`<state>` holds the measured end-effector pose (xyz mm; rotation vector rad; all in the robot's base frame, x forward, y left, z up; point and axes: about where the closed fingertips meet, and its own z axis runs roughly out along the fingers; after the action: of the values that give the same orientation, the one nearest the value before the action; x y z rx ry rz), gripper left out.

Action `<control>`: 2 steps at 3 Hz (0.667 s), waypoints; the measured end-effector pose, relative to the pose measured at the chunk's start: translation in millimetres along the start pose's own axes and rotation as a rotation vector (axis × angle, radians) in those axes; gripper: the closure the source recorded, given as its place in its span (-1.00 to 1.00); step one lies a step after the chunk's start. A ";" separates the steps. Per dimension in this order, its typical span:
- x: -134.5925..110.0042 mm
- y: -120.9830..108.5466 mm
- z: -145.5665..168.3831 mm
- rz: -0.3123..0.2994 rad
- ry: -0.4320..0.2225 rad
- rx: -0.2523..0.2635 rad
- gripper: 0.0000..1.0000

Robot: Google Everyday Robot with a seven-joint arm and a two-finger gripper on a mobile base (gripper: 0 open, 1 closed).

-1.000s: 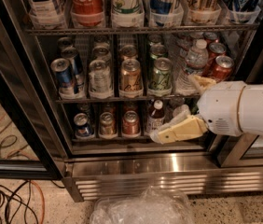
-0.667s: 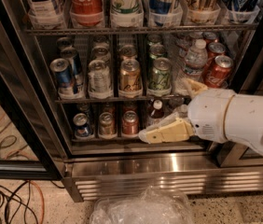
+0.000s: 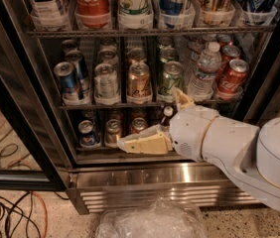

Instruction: Pick redbull can from middle shelf of fridge

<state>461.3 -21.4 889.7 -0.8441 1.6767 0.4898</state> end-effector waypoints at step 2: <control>-0.5 7.5 9.2 0.019 -0.039 0.016 -1.00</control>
Offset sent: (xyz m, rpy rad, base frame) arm 0.0019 0.0331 -0.0190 0.1409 -0.0612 -0.0702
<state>461.8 -9.9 886.9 -0.8028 1.6521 0.5028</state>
